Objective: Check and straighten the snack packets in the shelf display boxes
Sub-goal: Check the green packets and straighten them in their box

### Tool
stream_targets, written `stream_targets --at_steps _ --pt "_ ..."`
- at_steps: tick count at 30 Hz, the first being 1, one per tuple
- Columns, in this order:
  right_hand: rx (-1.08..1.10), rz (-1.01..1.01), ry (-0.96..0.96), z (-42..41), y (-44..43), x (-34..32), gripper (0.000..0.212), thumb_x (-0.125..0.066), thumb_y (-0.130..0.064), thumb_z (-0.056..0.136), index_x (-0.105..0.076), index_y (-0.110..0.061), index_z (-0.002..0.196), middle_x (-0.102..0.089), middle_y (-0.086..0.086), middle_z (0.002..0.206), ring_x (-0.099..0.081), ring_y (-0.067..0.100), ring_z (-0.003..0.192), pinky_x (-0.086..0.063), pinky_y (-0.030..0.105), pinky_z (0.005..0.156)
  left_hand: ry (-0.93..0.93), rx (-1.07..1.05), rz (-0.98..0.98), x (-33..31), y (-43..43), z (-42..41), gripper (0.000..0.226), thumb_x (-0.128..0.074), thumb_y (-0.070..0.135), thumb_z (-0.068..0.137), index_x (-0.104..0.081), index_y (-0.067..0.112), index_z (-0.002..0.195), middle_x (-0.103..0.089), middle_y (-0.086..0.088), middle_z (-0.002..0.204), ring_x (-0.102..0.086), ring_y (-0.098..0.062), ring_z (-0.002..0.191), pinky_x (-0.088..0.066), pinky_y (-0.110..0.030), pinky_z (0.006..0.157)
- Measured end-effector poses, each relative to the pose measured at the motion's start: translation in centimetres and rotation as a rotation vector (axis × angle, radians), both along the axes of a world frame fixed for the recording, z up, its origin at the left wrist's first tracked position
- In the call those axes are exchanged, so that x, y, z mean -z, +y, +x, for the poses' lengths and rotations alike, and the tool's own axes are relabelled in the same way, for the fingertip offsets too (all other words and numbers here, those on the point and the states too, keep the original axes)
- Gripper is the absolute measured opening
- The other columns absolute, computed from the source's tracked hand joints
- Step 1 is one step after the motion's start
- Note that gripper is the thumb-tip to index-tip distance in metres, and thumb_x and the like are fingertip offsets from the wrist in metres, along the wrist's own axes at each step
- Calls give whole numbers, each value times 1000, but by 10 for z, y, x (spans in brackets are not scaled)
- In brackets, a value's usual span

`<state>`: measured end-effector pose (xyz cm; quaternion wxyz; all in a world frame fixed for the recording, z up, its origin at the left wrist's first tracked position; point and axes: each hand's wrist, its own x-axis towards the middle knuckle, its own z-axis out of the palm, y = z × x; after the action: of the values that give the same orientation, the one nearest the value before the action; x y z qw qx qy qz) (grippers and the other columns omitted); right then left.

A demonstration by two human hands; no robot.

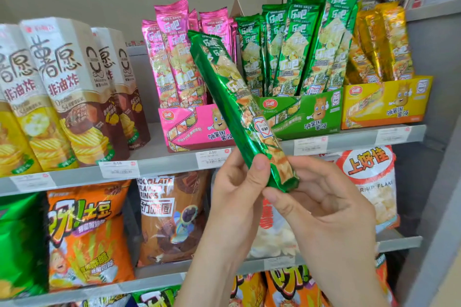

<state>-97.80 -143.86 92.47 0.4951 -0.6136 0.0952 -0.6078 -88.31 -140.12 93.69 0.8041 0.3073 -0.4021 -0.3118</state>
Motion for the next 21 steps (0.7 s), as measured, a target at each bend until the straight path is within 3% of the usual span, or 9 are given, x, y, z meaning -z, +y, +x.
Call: stream_targets --at_steps 2,5,8,12,15,17,19,21 --pt "91 -79 29 2 0 4 44 -82 -35 62 -66 -43 101 -73 -9 95 -71 11 79 -54 17 69 21 36 -7 1 2 2 63 -86 39 66 -61 2 110 -65 -13 97 -62 -25 91 -50 -40 87" --pt "221 -248 78 2 -4 9 42 -76 -33 72 -60 -46 109 -65 -13 101 -67 16 85 -54 28 72 14 16 -22 0 4 4 39 -70 29 79 -65 11 113 -69 -4 95 -65 -15 87 -54 -25 76" --pt "338 -416 101 1 -12 16 40 -76 -17 75 -59 -33 108 -56 -17 105 -59 9 87 -49 21 72 -75 -153 -23 0 3 4 17 -70 31 85 -73 33 102 -72 8 94 -67 -8 87 -53 -22 75" --pt "393 -501 126 2 -18 21 39 -78 -7 68 -60 -23 100 -56 -1 101 -55 1 96 -47 17 74 -112 -291 -21 2 2 5 23 -71 33 84 -70 38 106 -73 9 91 -69 -6 85 -54 -23 70" --pt "190 -395 149 0 -18 18 32 -81 -36 72 -58 -32 95 -55 -7 102 -60 10 97 -49 22 74 -126 -357 10 4 1 8 36 -71 41 73 -64 33 108 -74 18 93 -68 3 87 -53 -16 71" --pt "-8 -206 79 0 -16 15 25 -73 -50 78 -59 -35 93 -59 -12 98 -63 8 90 -51 22 70 -151 -358 3 4 1 9 36 -69 41 72 -67 34 107 -74 16 94 -68 1 88 -54 -21 74" --pt "-111 2 -15 1 -17 13 20 -73 -45 80 -59 -35 91 -64 -11 89 -64 3 81 -51 16 65 -182 -322 -18 4 1 7 31 -68 36 75 -71 39 106 -75 8 95 -69 -5 87 -55 -24 74" --pt "-148 102 13 2 -22 12 25 -72 -42 74 -61 -34 95 -68 -6 86 -66 7 79 -52 17 63 -195 -319 -28 3 2 6 28 -68 32 77 -72 47 100 -75 6 94 -69 -5 85 -54 -20 71"
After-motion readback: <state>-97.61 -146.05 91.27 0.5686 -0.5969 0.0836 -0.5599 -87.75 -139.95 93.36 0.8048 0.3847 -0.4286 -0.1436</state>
